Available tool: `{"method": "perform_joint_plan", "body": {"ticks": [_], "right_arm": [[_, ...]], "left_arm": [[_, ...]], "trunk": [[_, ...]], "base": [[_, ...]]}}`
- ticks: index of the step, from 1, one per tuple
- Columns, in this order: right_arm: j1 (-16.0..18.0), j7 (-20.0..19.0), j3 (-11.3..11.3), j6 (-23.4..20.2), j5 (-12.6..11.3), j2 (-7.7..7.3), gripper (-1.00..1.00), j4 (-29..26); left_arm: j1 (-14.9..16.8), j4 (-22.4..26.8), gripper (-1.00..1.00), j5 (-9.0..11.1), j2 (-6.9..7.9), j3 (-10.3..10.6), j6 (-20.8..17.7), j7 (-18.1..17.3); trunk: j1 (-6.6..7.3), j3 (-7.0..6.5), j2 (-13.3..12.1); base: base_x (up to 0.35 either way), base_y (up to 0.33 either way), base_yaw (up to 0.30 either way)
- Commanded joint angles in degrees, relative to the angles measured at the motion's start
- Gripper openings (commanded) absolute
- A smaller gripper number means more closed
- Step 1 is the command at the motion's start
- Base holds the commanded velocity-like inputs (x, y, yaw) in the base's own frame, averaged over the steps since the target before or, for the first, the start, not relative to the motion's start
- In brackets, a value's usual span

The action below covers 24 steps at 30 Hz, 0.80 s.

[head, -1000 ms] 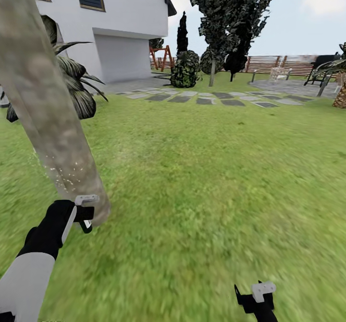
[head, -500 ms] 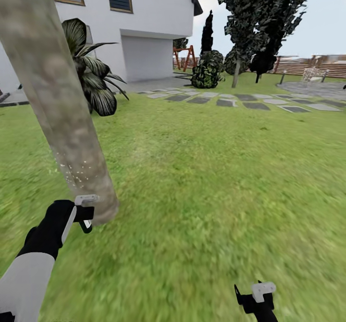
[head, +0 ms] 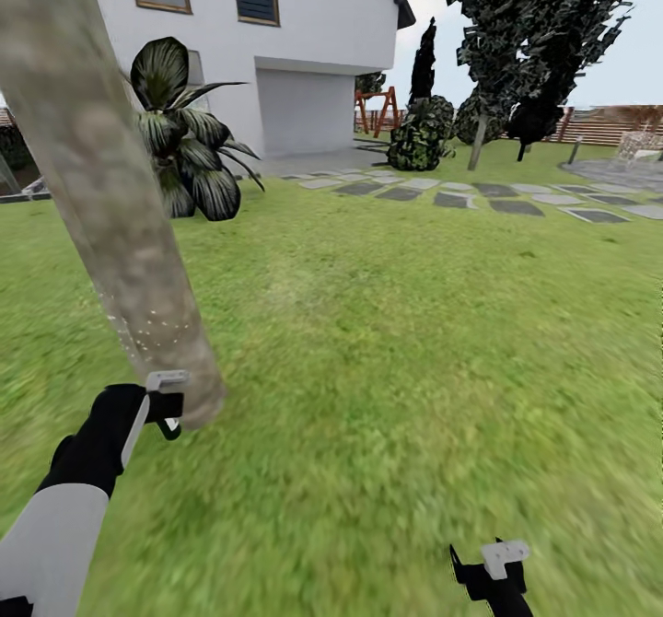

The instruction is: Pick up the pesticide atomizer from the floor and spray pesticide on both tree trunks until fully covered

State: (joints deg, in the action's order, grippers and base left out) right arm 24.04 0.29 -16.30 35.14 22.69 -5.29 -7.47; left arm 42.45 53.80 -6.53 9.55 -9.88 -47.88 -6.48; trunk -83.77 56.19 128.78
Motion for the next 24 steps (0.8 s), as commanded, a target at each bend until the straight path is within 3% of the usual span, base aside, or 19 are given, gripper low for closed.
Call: {"method": "perform_joint_plan", "body": {"ticks": [1, 6, 11, 18, 22, 24], "right_arm": [[0.0, 0.0, -0.5, 0.2, 0.6, 0.01, 1.00, 0.1], [0.0, 0.0, -0.5, 0.2, 0.6, 0.01, 1.00, 0.1], [0.0, 0.0, -0.5, 0.2, 0.6, 0.01, 1.00, 0.1], [0.0, 0.0, -0.5, 0.2, 0.6, 0.01, 1.00, 0.1], [0.0, 0.0, -0.5, 0.2, 0.6, 0.01, 1.00, 0.1], [0.0, 0.0, -0.5, 0.2, 0.6, 0.01, 1.00, 0.0]], "left_arm": [[0.1, 0.1, -1.00, -0.7, -0.04, 0.0, -0.2, -0.5], [0.5, 0.1, -1.00, -0.7, 0.58, 0.0, -0.5, -0.6], [1.3, 0.5, -1.00, -0.8, 0.27, 0.0, -0.7, -0.6], [2.3, 1.0, -1.00, -0.8, 1.19, -0.1, -0.9, -0.6], [6.6, 1.0, -1.00, -0.9, 1.36, -0.1, -4.2, -0.6], [7.0, 1.0, -1.00, -0.9, 2.08, -0.1, -4.7, -0.6]], "trunk": [[0.00, 0.05, 0.0], [0.00, 0.05, 0.0], [0.00, 0.05, 0.0], [0.00, 0.05, 0.0], [0.00, 0.05, 0.0], [0.00, 0.05, 0.0]], "base": [[0.082, -0.278, 0.000], [0.093, -0.279, 0.110], [0.135, -0.278, 0.261], [0.178, -0.196, 0.277], [0.017, -0.012, 0.277], [0.001, -0.001, 0.274]]}}
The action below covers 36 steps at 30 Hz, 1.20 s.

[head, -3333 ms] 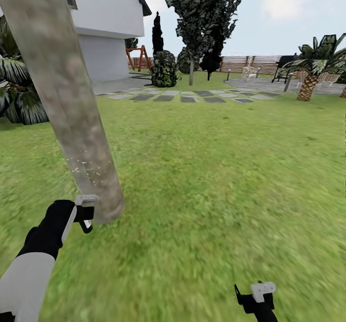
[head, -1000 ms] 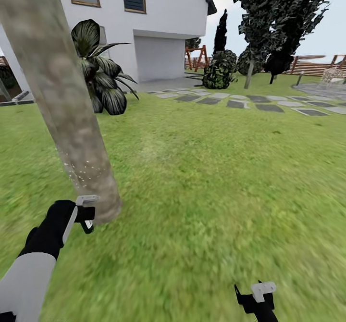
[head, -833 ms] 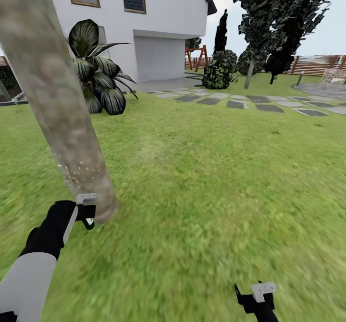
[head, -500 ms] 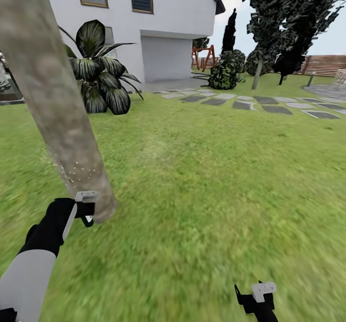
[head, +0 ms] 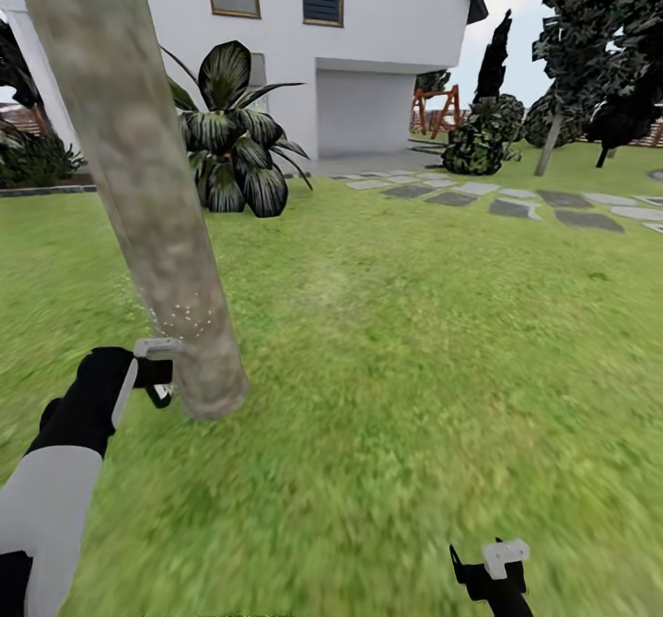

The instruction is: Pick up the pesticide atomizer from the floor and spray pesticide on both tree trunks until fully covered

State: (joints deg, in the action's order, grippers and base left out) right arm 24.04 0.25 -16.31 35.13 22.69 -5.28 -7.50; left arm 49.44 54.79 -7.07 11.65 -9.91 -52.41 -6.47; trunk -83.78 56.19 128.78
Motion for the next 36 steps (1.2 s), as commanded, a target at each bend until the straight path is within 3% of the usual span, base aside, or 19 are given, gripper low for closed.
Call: {"method": "perform_joint_plan", "body": {"ticks": [1, 10, 36], "right_arm": [[0.0, 0.0, -0.5, 0.2, 0.6, 0.01, 1.00, 0.0], [0.0, 0.1, -0.5, 0.2, 0.6, 0.01, 1.00, 0.0], [0.0, 0.0, -0.5, 0.2, 0.6, 0.01, 1.00, 0.0]], "left_arm": [[0.0, 0.1, -1.00, -0.4, 0.16, -0.1, -0.3, -0.6], [-0.2, 0.0, -1.00, -0.2, 0.24, -0.2, -0.1, -0.6], [-0.2, 0.1, -1.00, -0.3, 0.25, -0.1, -0.2, -0.5]], "trunk": [[0.01, 0.05, 0.0], [0.01, 0.05, 0.0], [0.01, 0.05, 0.0]], "base": [[0.001, 0.000, 0.262], [0.018, -0.167, 0.035], [0.158, -0.233, 0.001]]}}
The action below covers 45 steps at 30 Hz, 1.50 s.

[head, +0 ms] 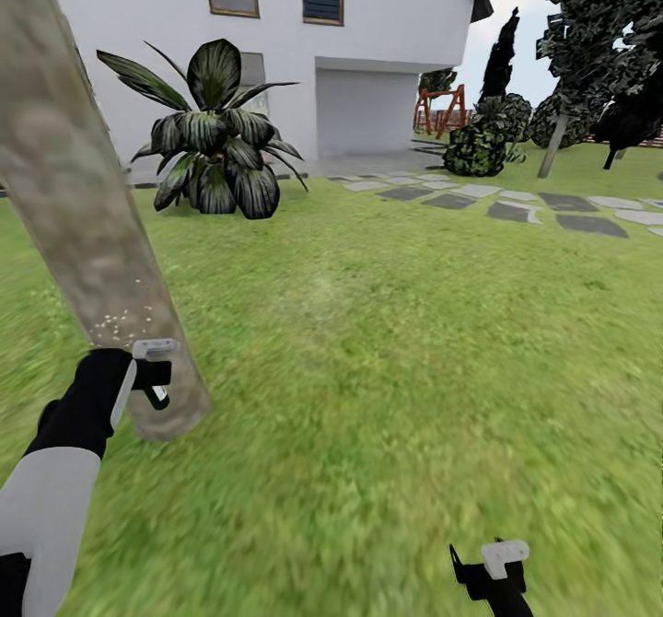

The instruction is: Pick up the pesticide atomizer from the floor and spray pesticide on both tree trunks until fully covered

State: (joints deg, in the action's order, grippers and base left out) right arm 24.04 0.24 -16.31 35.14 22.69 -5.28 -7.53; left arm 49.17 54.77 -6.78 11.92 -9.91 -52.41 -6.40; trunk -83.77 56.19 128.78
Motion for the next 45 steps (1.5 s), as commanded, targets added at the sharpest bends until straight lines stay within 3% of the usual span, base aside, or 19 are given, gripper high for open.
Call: {"method": "perform_joint_plan", "body": {"ticks": [1, 20, 26, 35, 43, 45], "right_arm": [[0.0, 0.0, -0.5, 0.2, 0.6, 0.01, 1.00, 0.1], [0.0, 0.0, -0.5, 0.2, 0.6, 0.01, 1.00, 0.1], [0.0, 0.0, -0.5, 0.2, 0.6, 0.01, 1.00, 0.1], [0.0, 0.0, -0.5, 0.2, 0.6, 0.01, 1.00, 0.1], [0.0, 0.0, -0.4, 0.2, 0.6, 0.01, 1.00, 0.1], [0.0, 0.0, -0.4, 0.2, 0.6, 0.01, 1.00, 0.1]], "left_arm": [[0.0, 0.1, -1.00, -0.6, 0.00, -0.1, -0.2, -0.6], [-0.7, -0.1, -1.00, -1.0, 0.64, -0.1, 0.1, -0.4], [-0.9, -0.2, -1.00, -1.0, -0.18, 0.2, 0.1, 0.7], [-1.6, -0.7, -1.00, -1.0, 3.10, -0.8, 0.1, 0.9], [-2.9, -0.8, -1.00, -1.0, 1.78, -0.4, 0.3, 1.7], [-3.4, -0.9, -1.00, -1.0, 2.46, -0.8, 0.3, 1.6]], "trunk": [[0.00, 0.05, 0.0], [0.00, 0.05, 0.0], [0.00, 0.05, 0.0], [0.00, 0.05, 0.0], [0.00, 0.05, 0.0], [0.00, 0.05, 0.0]], "base": [[0.096, -0.263, 0.052], [0.099, -0.263, 0.254], [0.100, -0.264, 0.047], [0.118, -0.264, 0.012], [0.138, -0.264, 0.249], [0.152, -0.264, 0.278]]}}
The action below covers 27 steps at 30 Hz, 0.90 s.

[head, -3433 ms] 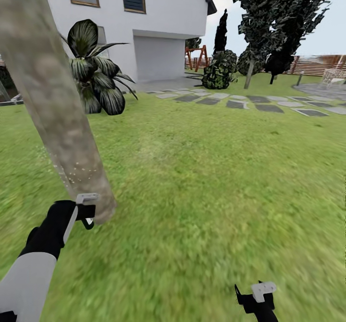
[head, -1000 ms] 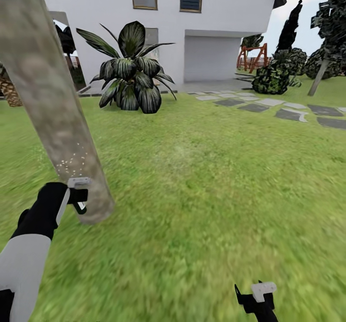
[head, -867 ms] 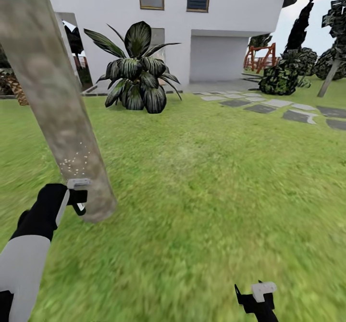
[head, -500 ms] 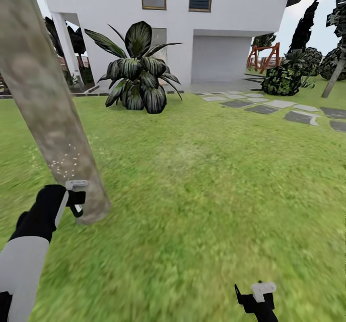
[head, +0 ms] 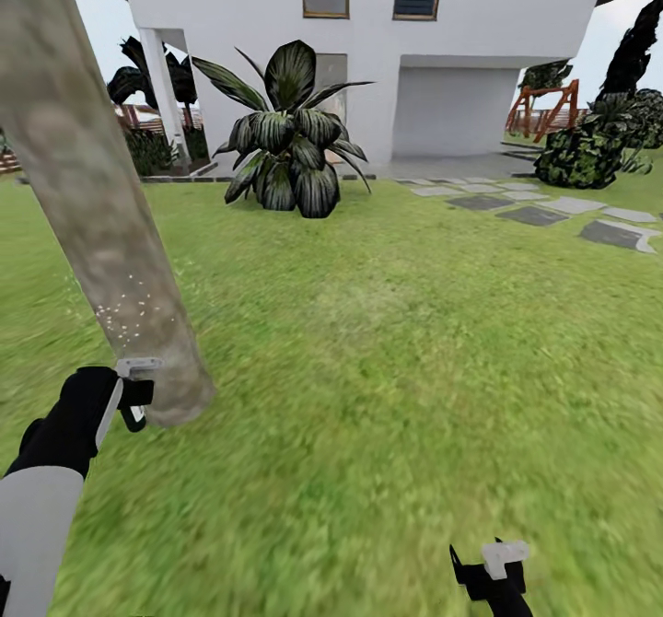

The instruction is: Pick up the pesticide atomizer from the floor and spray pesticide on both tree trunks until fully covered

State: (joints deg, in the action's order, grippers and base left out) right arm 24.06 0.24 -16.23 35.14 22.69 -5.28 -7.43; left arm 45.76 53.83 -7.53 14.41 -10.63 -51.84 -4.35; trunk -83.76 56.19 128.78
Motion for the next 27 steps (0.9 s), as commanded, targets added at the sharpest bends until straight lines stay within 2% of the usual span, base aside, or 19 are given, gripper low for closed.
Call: {"method": "perform_joint_plan", "body": {"ticks": [1, 3, 8, 22, 27], "right_arm": [[0.0, 0.0, -0.5, 0.2, 0.6, 0.00, 1.00, 0.0], [0.0, 0.0, -0.5, 0.2, 0.6, 0.00, 1.00, 0.0], [0.0, 0.0, -0.5, 0.2, 0.6, 0.00, 1.00, 0.0], [0.0, 0.0, -0.5, 0.2, 0.6, 0.00, 1.00, 0.0], [0.0, 0.0, -0.5, 0.2, 0.6, 0.00, 1.00, 0.0]], "left_arm": [[-0.4, 0.0, -1.00, -0.3, 0.57, -0.1, -0.2, -0.5], [-0.7, 0.0, -1.00, -0.3, 1.33, -0.1, -0.2, -0.5], [-0.8, 0.0, -1.00, -0.1, 0.63, 0.3, -0.2, -0.4], [-0.8, 0.8, -1.00, -0.2, 0.57, 0.0, -0.2, -0.4], [-0.8, 0.7, -1.00, -0.3, 1.81, -0.2, -0.2, -0.4]], "trunk": [[-0.01, 0.05, 0.0], [-0.01, 0.05, 0.0], [-0.01, 0.05, 0.0], [-0.01, 0.05, 0.0], [-0.01, 0.05, 0.0]], "base": [[0.152, -0.264, 0.278], [0.153, -0.264, 0.278], [0.136, -0.264, 0.216], [0.181, -0.236, 0.009], [0.235, -0.198, 0.199]]}}
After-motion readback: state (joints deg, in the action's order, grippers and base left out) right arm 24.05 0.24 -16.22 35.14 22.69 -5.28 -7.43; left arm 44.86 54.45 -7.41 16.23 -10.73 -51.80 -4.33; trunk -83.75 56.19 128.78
